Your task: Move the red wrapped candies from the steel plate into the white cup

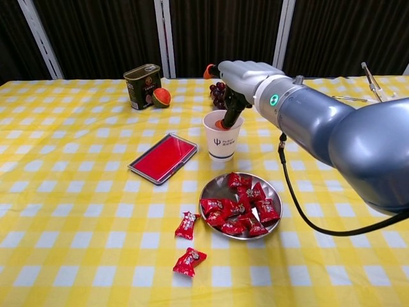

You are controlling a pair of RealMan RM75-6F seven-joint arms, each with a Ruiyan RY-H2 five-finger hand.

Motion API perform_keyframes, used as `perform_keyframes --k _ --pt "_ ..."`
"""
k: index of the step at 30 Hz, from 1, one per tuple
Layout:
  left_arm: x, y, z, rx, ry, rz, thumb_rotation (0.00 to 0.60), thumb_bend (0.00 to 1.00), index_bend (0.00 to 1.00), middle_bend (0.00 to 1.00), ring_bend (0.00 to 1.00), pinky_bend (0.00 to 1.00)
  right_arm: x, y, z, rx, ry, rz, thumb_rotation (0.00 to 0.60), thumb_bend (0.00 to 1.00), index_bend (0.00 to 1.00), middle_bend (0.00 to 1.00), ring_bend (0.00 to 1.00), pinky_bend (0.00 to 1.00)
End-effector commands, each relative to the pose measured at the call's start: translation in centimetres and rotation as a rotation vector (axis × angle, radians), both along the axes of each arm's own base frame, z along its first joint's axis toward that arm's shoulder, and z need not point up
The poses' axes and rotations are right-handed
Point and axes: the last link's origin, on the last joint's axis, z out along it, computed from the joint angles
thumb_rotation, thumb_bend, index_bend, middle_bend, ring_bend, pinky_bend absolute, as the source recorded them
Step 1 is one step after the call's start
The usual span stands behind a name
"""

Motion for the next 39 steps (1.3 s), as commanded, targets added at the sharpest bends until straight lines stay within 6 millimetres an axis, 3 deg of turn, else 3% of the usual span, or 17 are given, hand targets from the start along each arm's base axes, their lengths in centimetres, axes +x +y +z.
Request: perform_keyframes --k 1,6,14,26,31,39 --pt "0.0 0.0 0.0 0.000 0.001 0.000 0.600 0.02 0.00 0.00 0.00 0.00 -0.1 0.1 0.2 -0.003 -0.001 0.002 0.600 0.34 0.11 0.74 0.83 1.00" --pt "0.0 0.0 0.0 0.002 0.001 0.001 0.600 0.02 0.00 0.00 0.00 0.00 0.0 1.2 1.3 -0.001 -0.002 0.022 0.600 0.34 0.11 0.72 0.81 1.00" --pt "0.0 0.0 0.1 0.003 0.004 -0.004 0.600 0.03 0.00 0.00 0.00 0.00 -1.1 5.7 3.0 0.086 0.017 0.043 0.600 0.34 0.11 0.72 0.81 1.00" --pt "0.0 -0.2 0.3 0.017 0.000 -0.010 0.600 0.02 0.00 0.00 0.00 0.00 -4.1 12.4 2.1 0.260 0.068 -0.015 0.600 0.34 0.11 0.72 0.81 1.00" --pt "0.1 -0.3 0.3 0.019 0.001 -0.017 0.600 0.03 0.00 0.00 0.00 0.00 -5.1 13.3 1.0 0.281 0.074 -0.049 0.600 0.34 0.11 0.72 0.81 1.00" --pt "0.0 -0.3 0.3 0.020 0.004 -0.015 0.600 0.03 0.00 0.00 0.00 0.00 -6.7 12.9 -0.2 0.282 0.087 -0.096 0.600 0.34 0.14 0.72 0.81 1.00"
